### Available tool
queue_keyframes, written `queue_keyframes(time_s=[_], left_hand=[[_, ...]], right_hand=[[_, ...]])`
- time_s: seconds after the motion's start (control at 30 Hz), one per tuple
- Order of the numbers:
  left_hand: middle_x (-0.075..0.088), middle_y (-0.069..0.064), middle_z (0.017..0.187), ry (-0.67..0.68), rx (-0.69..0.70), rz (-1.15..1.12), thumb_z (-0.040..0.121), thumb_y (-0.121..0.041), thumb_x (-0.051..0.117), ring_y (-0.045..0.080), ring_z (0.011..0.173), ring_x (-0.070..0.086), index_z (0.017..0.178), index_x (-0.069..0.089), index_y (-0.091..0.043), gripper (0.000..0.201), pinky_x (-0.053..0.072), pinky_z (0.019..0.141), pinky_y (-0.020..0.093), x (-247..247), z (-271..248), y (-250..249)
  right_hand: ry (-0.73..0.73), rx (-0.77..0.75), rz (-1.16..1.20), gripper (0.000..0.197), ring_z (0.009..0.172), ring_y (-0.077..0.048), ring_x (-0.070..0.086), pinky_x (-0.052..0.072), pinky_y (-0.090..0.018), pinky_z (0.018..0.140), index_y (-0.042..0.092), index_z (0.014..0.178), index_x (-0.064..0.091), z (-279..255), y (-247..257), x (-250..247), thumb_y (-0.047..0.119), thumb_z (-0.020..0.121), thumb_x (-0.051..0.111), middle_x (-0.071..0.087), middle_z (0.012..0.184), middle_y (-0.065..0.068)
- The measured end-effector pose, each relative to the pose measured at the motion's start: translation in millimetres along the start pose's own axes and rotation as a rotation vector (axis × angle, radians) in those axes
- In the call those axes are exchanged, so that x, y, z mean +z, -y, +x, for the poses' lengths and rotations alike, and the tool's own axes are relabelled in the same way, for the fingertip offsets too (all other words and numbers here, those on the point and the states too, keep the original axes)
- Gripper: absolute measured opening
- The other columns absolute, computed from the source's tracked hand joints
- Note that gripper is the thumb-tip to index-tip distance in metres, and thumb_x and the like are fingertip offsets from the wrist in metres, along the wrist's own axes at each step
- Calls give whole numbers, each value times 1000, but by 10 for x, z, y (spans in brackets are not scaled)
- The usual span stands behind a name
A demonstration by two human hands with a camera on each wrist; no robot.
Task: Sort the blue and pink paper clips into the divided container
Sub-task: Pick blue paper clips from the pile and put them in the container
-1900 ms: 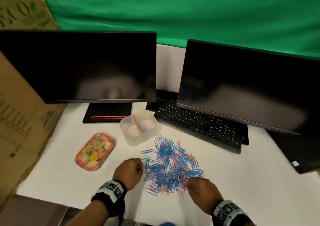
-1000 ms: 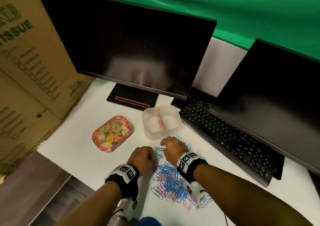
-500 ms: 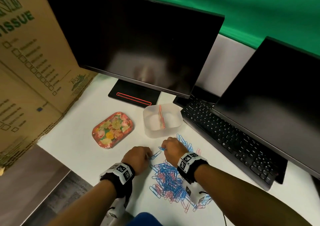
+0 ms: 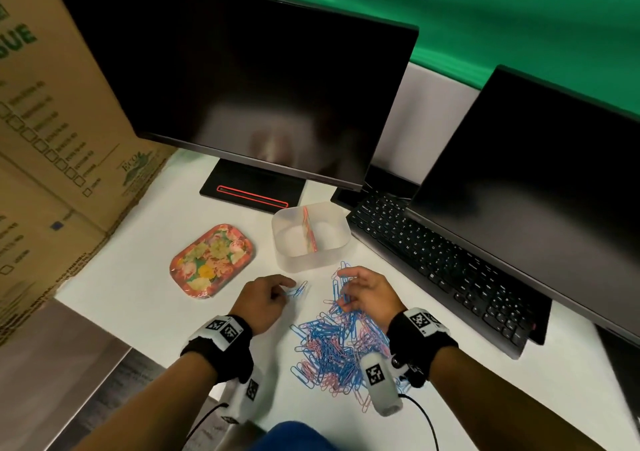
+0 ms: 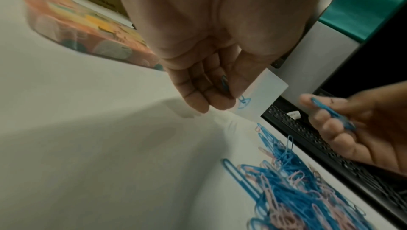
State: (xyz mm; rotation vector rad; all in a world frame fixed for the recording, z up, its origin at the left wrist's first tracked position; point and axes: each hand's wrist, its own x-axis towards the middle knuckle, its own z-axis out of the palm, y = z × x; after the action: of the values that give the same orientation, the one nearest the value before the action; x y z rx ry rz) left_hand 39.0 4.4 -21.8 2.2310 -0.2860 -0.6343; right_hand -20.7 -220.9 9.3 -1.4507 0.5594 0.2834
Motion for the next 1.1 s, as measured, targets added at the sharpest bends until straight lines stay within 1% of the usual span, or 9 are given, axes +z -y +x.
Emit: queue_keyframes(time_s=[0.1, 0.23, 0.3, 0.37, 0.43, 0.53, 0.73, 0.9, 1.1], left_hand=[[64, -4, 72, 29, -82, -145, 86, -9, 50, 15, 70, 57, 88, 71, -21, 24, 44, 72, 27, 10, 44, -42], [48, 8, 65, -24, -281, -673, 92, -3, 42, 24, 60, 50, 70, 54, -8, 26, 42, 58, 29, 23, 44, -186], [43, 7, 63, -44, -340, -874, 92, -8, 38, 24, 56, 47, 69, 48, -9, 25, 43, 56, 29, 27, 5, -264], [37, 4, 61, -36, -356, -975, 92, -19, 37, 22, 53, 41, 68, 44, -11, 26, 40, 55, 30, 46, -24, -306], [33, 1, 59, -13, -341, -915, 96, -37, 35, 19, 51, 37, 65, 39, -15, 39, 39, 55, 29, 81, -39, -321], [34, -6, 52, -9, -294, -677, 97, -54, 33, 15, 48, 33, 63, 40, -18, 51, 36, 56, 29, 135, -47, -329], [39, -6, 51, -19, -287, -532, 99, -24, 37, 18, 53, 36, 67, 49, -13, 36, 32, 55, 27, 141, -121, -313], [40, 3, 58, 10, -337, -639, 98, -16, 36, 19, 50, 37, 74, 49, -12, 28, 32, 50, 25, 60, -163, -432], [54, 7, 60, 39, -301, -754, 96, -13, 39, 21, 46, 46, 85, 57, -8, 21, 36, 50, 27, -52, -133, -663]], right_hand=[[-31, 77, 195, 25, 55, -23, 56, 44, -28, 48, 0, 96, 59, -46, 11, -81, -12, 87, 39, 53, 70, -12], [-182, 182, 278, 18, 51, -19, 40, 25, -28, 51, 7, 82, 55, 31, -3, -167, 1, 87, 38, 49, 67, -8], [-263, 195, 139, 15, 49, -17, 37, 22, -25, 49, 11, 77, 55, 146, 7, -209, 8, 88, 45, 49, 65, -5], [-325, 143, -212, 13, 55, -18, 45, 32, -23, 51, 15, 79, 61, 252, 51, -244, 14, 89, 53, 53, 72, -3], [-369, 61, -648, 10, 73, -19, 52, 40, -22, 65, 16, 89, 67, 309, 102, -246, 19, 89, 57, 56, 81, -1], [-365, 26, -915, 12, 83, -23, 59, 47, -23, 69, 18, 96, 68, 404, 143, -203, 22, 88, 59, 64, 95, -4], [-217, 13, -1259, 28, 109, -24, 63, 55, -34, 88, 14, 116, 61, 583, 165, 18, 11, 88, 59, 65, 118, -8], [-216, 130, -1270, 31, 112, -29, 62, 54, -38, 92, 5, 118, 61, 631, 219, 97, 4, 88, 59, 63, 121, -14], [-264, 167, -1094, 24, 104, -27, 64, 55, -32, 88, 7, 108, 66, 607, 158, 6, 3, 85, 60, 66, 115, -11]])
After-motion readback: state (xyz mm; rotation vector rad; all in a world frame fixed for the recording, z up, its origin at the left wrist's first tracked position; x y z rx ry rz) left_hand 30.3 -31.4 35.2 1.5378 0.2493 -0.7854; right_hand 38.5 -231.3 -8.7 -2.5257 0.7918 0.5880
